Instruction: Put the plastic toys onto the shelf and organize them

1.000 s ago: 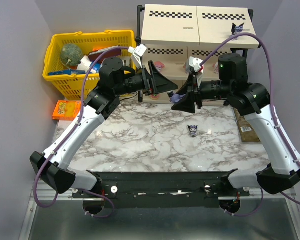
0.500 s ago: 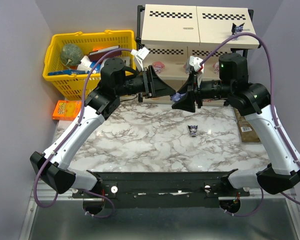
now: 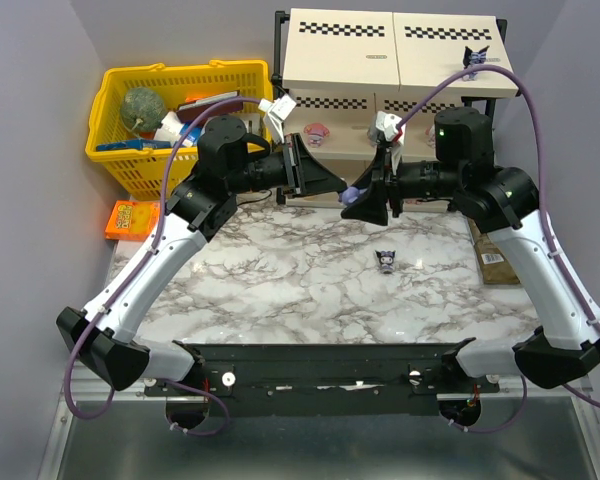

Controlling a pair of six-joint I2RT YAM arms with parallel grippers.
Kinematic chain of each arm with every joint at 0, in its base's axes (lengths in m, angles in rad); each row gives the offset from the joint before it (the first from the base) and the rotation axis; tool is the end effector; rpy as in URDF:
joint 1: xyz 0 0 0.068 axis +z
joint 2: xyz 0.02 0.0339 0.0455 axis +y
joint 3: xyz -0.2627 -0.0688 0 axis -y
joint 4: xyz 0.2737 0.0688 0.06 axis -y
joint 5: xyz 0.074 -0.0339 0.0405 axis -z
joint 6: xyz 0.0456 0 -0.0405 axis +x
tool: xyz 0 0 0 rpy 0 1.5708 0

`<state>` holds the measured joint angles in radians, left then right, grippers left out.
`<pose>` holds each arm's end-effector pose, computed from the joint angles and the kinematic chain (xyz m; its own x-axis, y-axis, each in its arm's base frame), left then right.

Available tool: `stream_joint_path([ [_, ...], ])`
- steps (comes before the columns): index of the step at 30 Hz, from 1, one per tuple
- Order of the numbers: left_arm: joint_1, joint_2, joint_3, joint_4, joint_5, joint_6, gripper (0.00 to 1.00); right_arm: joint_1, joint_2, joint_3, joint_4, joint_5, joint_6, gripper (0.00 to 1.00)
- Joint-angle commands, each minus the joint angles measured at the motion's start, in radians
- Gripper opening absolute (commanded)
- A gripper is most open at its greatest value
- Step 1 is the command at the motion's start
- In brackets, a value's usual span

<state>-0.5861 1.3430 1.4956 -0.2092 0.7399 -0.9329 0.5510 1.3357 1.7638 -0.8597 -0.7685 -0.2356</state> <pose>0.2576 -0.2079 0.4642 -0.8067 -0.1765 -0.5639 0.5394 0.1698 -0.8248 0.2219 0.1735 0.4925 -0.1331 -0.2788 -0.9511 -0.9722 0.2231 0.0707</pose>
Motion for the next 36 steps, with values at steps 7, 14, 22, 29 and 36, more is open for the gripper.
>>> stream_joint_path([
  [7, -0.003, -0.034, 0.021, 0.067, -0.063, -0.155, 0.00, 0.007, -0.119, -0.119, 0.324, 0.092, 0.136, 0.82],
  [14, 0.005, -0.045, 0.041, 0.232, -0.171, -0.377, 0.00, 0.007, -0.237, -0.231, 0.671, 0.215, 0.277, 1.00],
  [22, 0.006, -0.096, -0.015, 0.430, -0.299, -0.584, 0.00, 0.007, -0.199, -0.205, 0.878, 0.236, 0.504, 1.00],
  [29, 0.006, -0.148, -0.061, 0.475, -0.396, -0.638, 0.00, 0.007, -0.153, -0.239, 1.096, 0.157, 0.611, 0.90],
  [36, 0.005, -0.166, -0.089, 0.481, -0.441, -0.638, 0.00, 0.021, -0.102, -0.211, 1.177, 0.089, 0.653, 0.86],
])
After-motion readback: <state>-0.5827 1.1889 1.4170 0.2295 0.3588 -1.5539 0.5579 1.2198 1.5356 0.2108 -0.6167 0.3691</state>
